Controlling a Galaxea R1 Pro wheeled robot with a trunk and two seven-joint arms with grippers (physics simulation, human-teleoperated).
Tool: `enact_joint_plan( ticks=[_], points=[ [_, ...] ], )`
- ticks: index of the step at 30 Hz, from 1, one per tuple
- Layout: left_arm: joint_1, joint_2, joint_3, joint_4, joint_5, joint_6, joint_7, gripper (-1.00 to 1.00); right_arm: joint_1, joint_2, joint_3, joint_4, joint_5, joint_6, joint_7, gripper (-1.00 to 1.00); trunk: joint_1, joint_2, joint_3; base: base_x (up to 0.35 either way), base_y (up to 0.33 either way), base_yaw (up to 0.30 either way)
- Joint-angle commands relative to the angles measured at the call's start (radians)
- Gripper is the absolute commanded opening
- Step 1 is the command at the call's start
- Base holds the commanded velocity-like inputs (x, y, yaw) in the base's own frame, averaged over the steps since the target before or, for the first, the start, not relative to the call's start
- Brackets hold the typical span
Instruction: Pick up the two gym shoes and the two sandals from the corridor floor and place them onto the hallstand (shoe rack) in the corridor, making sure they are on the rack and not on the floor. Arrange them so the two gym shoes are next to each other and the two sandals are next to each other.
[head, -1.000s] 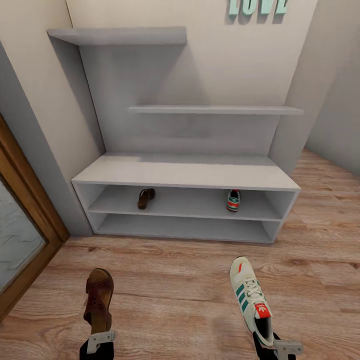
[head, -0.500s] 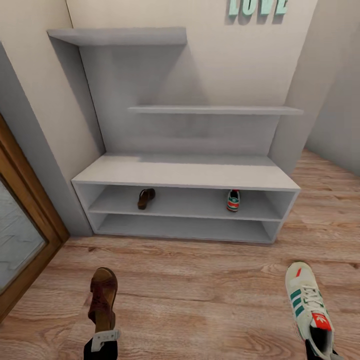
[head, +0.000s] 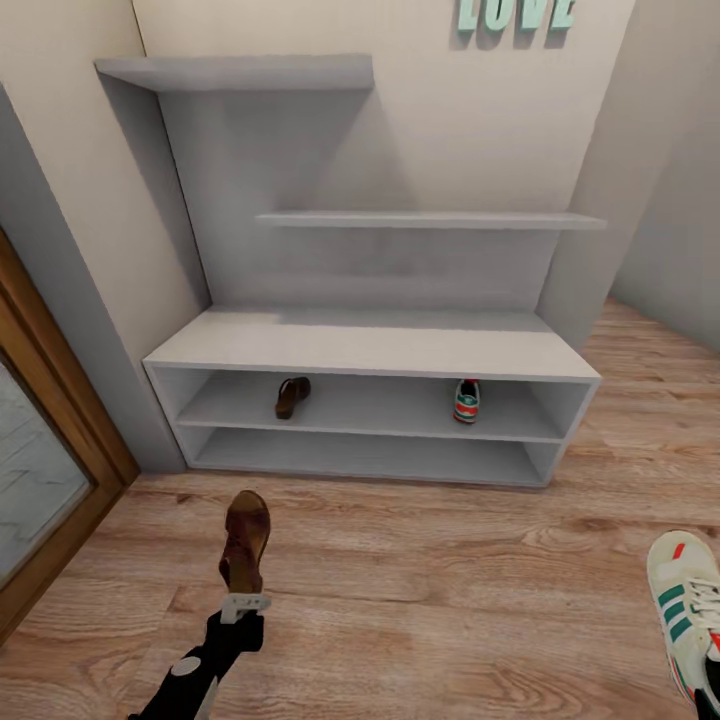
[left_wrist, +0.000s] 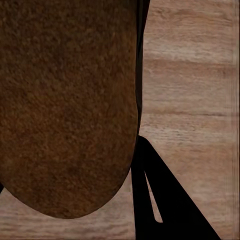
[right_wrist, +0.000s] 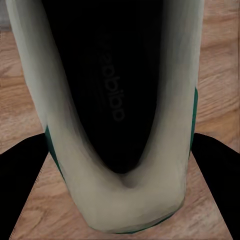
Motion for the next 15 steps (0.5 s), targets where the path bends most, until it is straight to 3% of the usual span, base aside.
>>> enact_joint_plan(
  ticks=[1,5,9,10,12,15],
  points=[
    [-0.005,-0.001,-0.001,0.0,-0.014,0.002,-0.007,-1.0,-0.001,0.002,-0.008,-0.003,0.008,-0.003,0.007,-1.0,0.0,0.0,-0.001,0.0,0.0,0.0],
    [-0.038,0.0,-0.042,0.0,-0.011,0.038,-0.005,-1.0,-0.001,0.008,-0.008,-0.013,0.004,-0.001,0.008,-1.0,0.0,0.0,-0.001,0.0,0.0,-0.098],
    [-0.097,-0.002,-0.054,-0.004,-0.008,0.17,-0.004,-1.0,-0.001,0.009,-0.008,-0.014,0.004,0.0,0.008,-1.0,0.0,0.0,-0.001,0.0,0.0,-0.24],
    [-0.144,-0.002,-0.055,0.004,-0.009,0.204,-0.005,-1.0,-0.001,0.009,-0.008,-0.016,0.004,0.0,0.008,-1.0,0.0,0.0,-0.001,0.0,0.0,-0.263],
    [-0.204,-0.001,-0.057,0.008,-0.011,0.334,-0.004,-1.0,-0.001,0.01,-0.011,-0.016,0.005,-0.001,0.006,-1.0,0.0,0.0,-0.001,0.0,0.0,-0.265],
    [-0.241,-0.003,-0.058,0.008,-0.015,0.398,-0.004,-1.0,-0.001,0.01,-0.011,-0.016,0.005,-0.001,0.006,-1.0,0.0,0.0,-0.001,0.0,0.0,-0.265]
  ],
)
